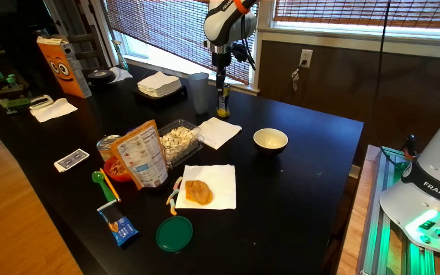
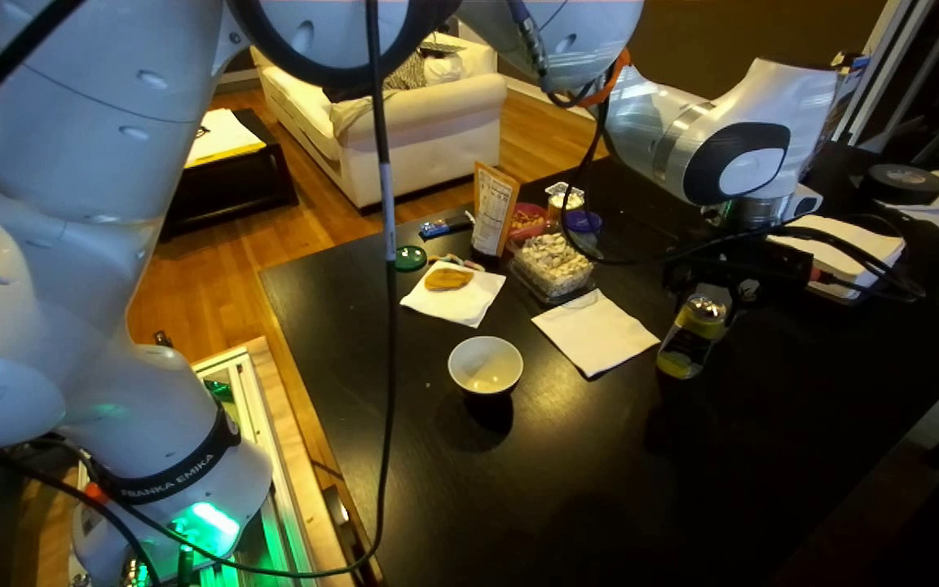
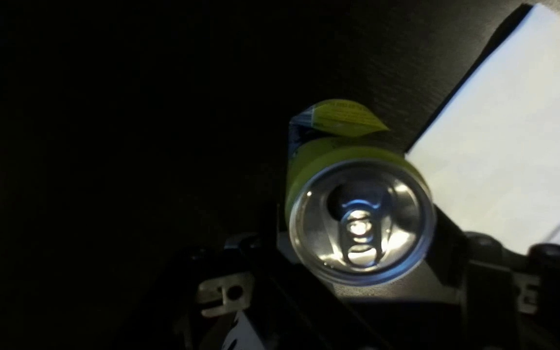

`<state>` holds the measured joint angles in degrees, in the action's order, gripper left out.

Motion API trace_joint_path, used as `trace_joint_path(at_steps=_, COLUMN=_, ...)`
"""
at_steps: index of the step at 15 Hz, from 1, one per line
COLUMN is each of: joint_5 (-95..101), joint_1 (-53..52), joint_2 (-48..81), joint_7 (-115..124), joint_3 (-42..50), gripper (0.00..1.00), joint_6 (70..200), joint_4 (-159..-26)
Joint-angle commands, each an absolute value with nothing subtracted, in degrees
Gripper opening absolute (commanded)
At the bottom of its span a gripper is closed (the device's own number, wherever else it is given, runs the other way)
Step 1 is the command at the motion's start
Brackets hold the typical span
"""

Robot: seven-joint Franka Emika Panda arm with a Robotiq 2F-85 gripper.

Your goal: Move the can to the left

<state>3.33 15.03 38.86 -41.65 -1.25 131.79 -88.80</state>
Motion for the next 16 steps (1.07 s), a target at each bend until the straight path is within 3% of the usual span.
trace_joint_path(at_steps=1, joint_5=2.78, joint_1=15.55, joint_2=40.47, joint_7=-43.36, joint_3=-1.47, gripper=0.81, joint_6=129.64, joint_4=-86.07)
trace_joint_path(at_steps=3, joint_5=2.98, joint_1=15.48, joint_2=40.53, joint_7=-43.3, joint_3=-1.28, gripper=0.89, joint_6=129.44, joint_4=-86.0)
trace_joint_path(at_steps=6, joint_5=3.27, joint_1=15.3, joint_2=40.37, joint_7=-43.17, joint_3=-0.97, gripper=0.85, joint_6=128.98, joint_4=-86.05)
trace_joint_path(at_steps=8, joint_5=3.35, joint_1=15.22, joint_2=40.23, joint_7=-43.1, joint_3=-0.86, gripper=0.78, joint_6=128.57, joint_4=-86.14)
trace_joint_path(at_steps=11, joint_5=3.6, joint_1=15.03, joint_2=40.07, joint_7=-42.88, joint_3=-0.67, gripper=0.58, joint_6=128.27, joint_4=-86.28)
trace_joint_path(at_steps=13, joint_5=3.6, joint_1=14.95, joint_2=39.95, joint_7=-42.7, joint_3=-0.64, gripper=0.38, joint_6=128.12, joint_4=-86.31)
trace_joint_path(at_steps=16, joint_5=3.65, joint_1=14.82, joint_2=39.54, joint_7=-42.42, joint_3=-0.56, gripper=0.34, joint_6=127.9, joint_4=-86.7)
